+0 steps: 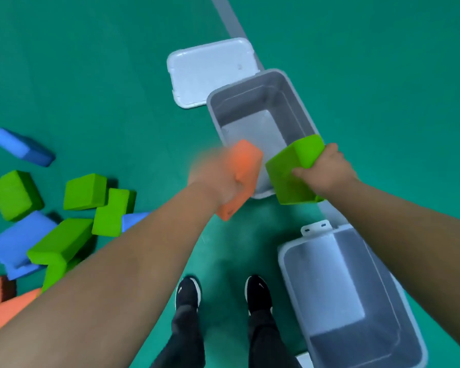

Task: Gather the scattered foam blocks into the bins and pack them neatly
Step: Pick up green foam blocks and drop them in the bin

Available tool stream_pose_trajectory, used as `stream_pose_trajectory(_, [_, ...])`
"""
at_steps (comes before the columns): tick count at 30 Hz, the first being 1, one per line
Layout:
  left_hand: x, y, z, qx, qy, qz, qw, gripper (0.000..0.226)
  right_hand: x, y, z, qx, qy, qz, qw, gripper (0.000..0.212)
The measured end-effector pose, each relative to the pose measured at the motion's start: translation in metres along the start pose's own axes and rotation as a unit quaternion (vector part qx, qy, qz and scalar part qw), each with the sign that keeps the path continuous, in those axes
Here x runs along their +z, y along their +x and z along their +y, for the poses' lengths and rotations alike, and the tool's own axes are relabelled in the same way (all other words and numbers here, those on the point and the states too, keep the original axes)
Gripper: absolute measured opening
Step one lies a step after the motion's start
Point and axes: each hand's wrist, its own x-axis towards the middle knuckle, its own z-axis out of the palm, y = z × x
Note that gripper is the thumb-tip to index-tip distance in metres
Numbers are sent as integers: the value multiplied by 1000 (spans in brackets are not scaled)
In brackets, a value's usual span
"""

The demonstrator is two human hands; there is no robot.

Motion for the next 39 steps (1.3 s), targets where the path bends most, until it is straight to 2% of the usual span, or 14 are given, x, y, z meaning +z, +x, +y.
stream_pose_trajectory(6, [-13, 91, 28, 69, -69, 38, 994, 89, 12, 57, -7, 62, 46, 17, 997, 78])
stream_pose_trajectory(9, [10, 148, 20, 94, -104, 24, 990, 65, 27, 84, -20, 89, 64, 25, 994, 55])
stream_pose_trajectory(10, [20, 167, 16, 100, -107, 17, 989, 65, 33, 93, -24, 97, 65, 27, 993, 48])
stream_pose_trajectory(13, [41, 198, -9, 105, -74, -16, 992, 55, 52, 113, -45, 116, 35, 12, 993, 46])
stream_pose_trajectory(16, [52, 205, -51, 110, -80, -87, 987, 43, 75, 120, -78, 124, 11, -48, 991, 46])
stream_pose_trajectory(19, [55, 208, -108, 118, -46, -154, 980, 27, 99, 124, -120, 69, -39, -114, 990, 36])
stream_pose_trajectory(21, [51, 214, -146, 97, -30, -171, 980, 17, 109, 126, -154, 34, -78, -154, 984, 31])
stream_pose_trajectory(24, [43, 222, -195, 48, -35, -180, 982, 32, 115, 132, -211, -8, -105, -174, 979, 52])
stream_pose_trajectory(27, [37, 226, -228, 13, -47, -193, 980, 35, 122, 142, -260, -72, -126, -183, 972, 49])
stream_pose_trajectory(30, [44, 227, -251, -8, -56, -208, 976, 36, 127, 142, -301, -136, -170, -213, 953, 34])
stream_pose_trajectory(32, [52, 224, -268, -21, -58, -213, 975, 33, 135, 141, -326, -177, -184, -215, 942, 31])
stream_pose_trajectory(34, [61, 218, -285, -35, -68, -220, 973, 31, 148, 137, -341, -222, -248, -257, 907, 27])
stream_pose_trajectory(36, [71, 207, -306, -62, -78, -218, 971, 31, 161, 138, -355, -220, -266, -268, 899, 23])
stream_pose_trajectory(39, [91, 180, -337, -101, -88, -224, 965, 28, 181, 136, -380, -269, -318, -263, 870, 23])
